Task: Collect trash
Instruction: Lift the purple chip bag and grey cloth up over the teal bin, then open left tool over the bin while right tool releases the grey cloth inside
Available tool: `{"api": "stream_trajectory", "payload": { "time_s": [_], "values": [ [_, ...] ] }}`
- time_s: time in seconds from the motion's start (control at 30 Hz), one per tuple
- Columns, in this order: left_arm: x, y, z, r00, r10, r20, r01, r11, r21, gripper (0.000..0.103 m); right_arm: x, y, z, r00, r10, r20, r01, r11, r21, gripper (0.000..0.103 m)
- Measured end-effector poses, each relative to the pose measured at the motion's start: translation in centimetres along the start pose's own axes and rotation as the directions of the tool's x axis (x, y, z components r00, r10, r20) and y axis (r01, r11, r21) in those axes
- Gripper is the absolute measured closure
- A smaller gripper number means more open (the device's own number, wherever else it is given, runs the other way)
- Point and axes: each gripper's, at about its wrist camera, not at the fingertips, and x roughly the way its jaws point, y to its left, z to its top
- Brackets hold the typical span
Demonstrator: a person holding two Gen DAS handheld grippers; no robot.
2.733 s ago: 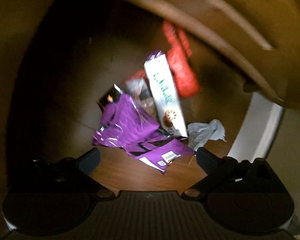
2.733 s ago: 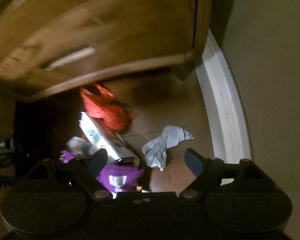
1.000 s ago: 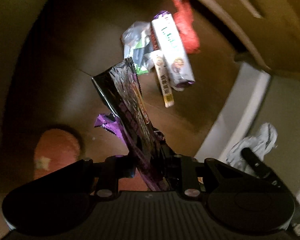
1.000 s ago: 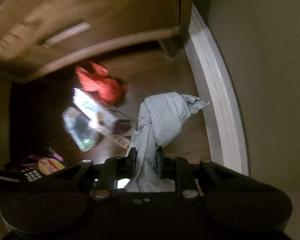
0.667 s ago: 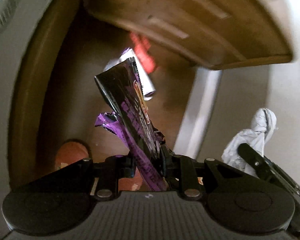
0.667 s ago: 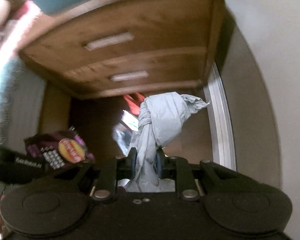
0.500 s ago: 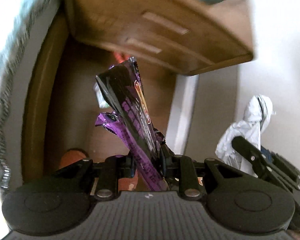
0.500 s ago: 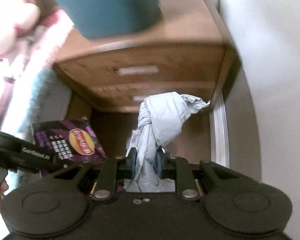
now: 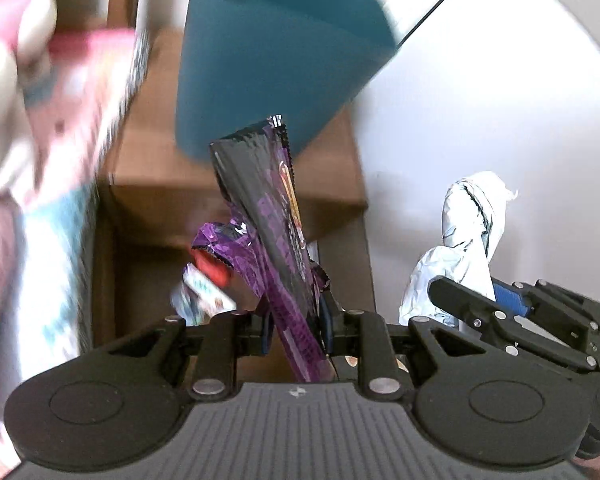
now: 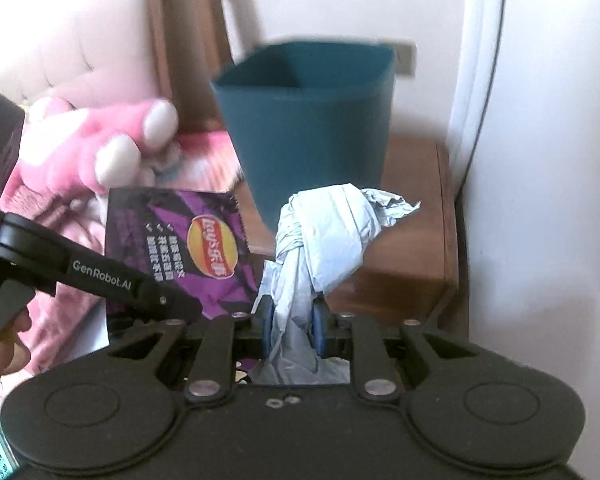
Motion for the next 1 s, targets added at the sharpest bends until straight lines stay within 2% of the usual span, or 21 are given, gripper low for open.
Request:
{"api": "stream_trajectory", "payload": {
  "time_s": [0.17, 0.4, 0.5, 0.6, 0.83, 1.0],
  "values": [
    [-5.5, -1.1, 2.9, 0.99, 0.012, 0.139, -0.022, 0.997, 0.069, 0.08, -3.2, 2.0, 3.6, 0.996, -0.033, 0.087, 0.041, 0.995, -0.092, 0.085],
    [-10.7, -1.5, 8.9, 0.952, 0.026, 0.304, -0.061, 0.992, 0.108, 0.08, -5.0, 3.5, 8.6, 0.982, -0.057, 0.18, 0.081, 0.988, -0.134, 0.085],
    [-11.9, -1.9, 11.6, 0.93, 0.04, 0.365, -0.088, 0.989, 0.115, 0.08, -4.9, 3.7, 10.5, 0.977, -0.062, 0.204, 0.093, 0.985, -0.146, 0.085],
    [-11.1, -1.8, 14.1, 0.924, 0.044, 0.379, -0.077, 0.994, 0.074, 0.083, -3.8, 3.1, 12.8, 0.978, -0.046, 0.201, 0.073, 0.989, -0.126, 0.085],
    [-7.9, -4.0, 20.0, 0.905, 0.135, 0.404, -0.161, 0.986, 0.032, 0.083, 0.3, 0.9, 16.8, 0.984, -0.032, 0.174, 0.061, 0.985, -0.159, 0.085],
    [-4.1, -5.3, 23.5, 0.912, 0.198, 0.36, -0.228, 0.973, 0.042, 0.083, 4.5, -1.7, 19.9, 0.992, -0.033, 0.123, 0.058, 0.977, -0.205, 0.084]
  ]
}}
